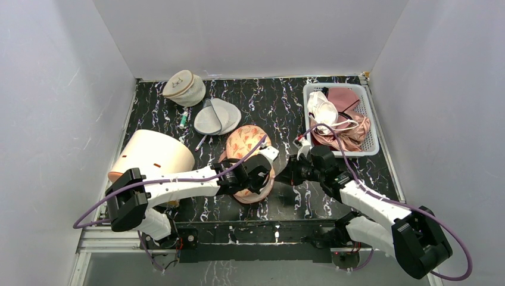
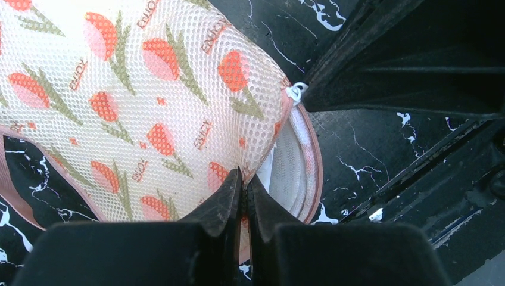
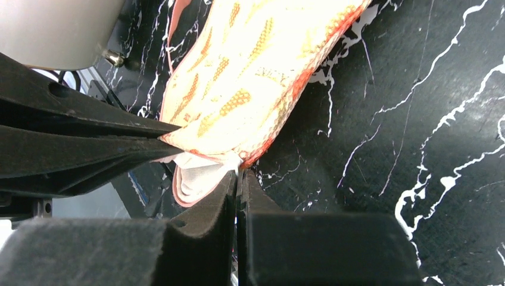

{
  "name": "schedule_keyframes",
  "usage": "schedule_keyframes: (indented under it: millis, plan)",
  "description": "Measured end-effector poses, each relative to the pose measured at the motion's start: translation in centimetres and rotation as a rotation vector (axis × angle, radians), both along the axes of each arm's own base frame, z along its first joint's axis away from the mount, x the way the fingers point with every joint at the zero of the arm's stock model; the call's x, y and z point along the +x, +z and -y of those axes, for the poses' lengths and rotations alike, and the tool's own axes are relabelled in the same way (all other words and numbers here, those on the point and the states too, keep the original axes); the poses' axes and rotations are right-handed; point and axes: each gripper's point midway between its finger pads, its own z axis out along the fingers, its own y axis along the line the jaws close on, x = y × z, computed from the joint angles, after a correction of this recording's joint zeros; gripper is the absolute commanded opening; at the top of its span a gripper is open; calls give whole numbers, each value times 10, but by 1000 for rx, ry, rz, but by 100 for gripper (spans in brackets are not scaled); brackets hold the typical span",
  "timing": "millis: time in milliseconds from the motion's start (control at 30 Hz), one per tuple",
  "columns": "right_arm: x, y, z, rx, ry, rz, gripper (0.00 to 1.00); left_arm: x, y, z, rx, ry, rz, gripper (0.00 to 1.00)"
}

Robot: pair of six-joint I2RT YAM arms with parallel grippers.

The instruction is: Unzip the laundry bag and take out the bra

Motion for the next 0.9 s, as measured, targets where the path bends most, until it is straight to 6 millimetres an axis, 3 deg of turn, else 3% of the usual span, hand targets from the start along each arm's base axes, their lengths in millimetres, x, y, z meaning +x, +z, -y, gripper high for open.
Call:
schedule_keyframes:
  millis: [333,367,533,733,900]
  plan:
    - [17,5,-4,-32,-24,9,0,2,-2,-1,-13,16,7,0]
    - [17,4,-4,-36,-23,8,0,2,-2,-1,-13,17,7,7]
    - [23,-4,5,-84,-70,7,33,1,-2,0,-14,14,-1,30]
    - [31,-13,31,-185,-201,2,51,0,-5,11,-17,2,-30,42]
    - [32,5,48,-201,-287,56,74,2,-7,20,-56,-3,-63,62]
